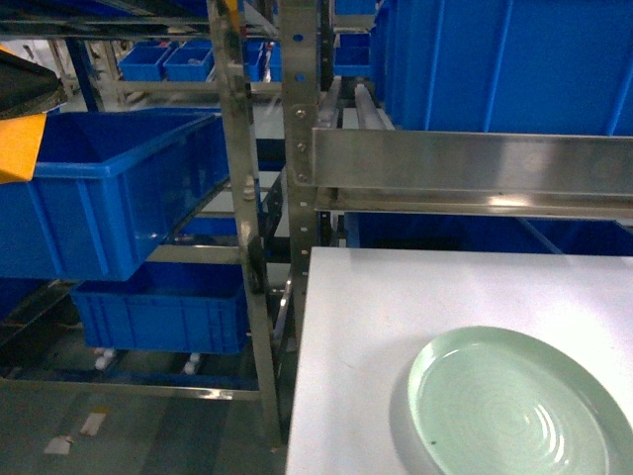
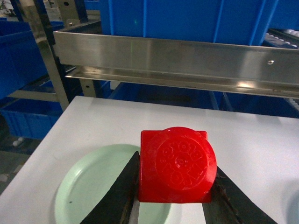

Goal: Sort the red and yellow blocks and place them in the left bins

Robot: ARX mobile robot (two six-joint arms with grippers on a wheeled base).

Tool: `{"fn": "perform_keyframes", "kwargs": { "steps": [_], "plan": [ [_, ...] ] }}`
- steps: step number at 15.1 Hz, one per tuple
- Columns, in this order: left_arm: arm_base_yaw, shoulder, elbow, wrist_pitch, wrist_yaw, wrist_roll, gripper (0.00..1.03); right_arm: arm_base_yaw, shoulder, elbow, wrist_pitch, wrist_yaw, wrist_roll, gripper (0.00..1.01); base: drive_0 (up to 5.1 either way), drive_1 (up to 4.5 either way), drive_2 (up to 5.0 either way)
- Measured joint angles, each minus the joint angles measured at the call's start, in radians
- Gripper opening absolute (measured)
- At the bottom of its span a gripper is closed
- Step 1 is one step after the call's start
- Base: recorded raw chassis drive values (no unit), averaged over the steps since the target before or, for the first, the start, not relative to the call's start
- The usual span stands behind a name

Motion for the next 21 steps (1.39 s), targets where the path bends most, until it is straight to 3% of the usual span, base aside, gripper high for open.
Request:
{"fn": "perform_keyframes", "kwargs": {
  "steps": [21],
  "plan": [
    [-0.002, 0.002, 0.000, -0.001, 0.001, 0.000, 0.26, 0.000, 0.000, 0.000, -0.003, 0.000, 0.000, 0.29, -4.9, 2.08, 2.8]
  ]
}}
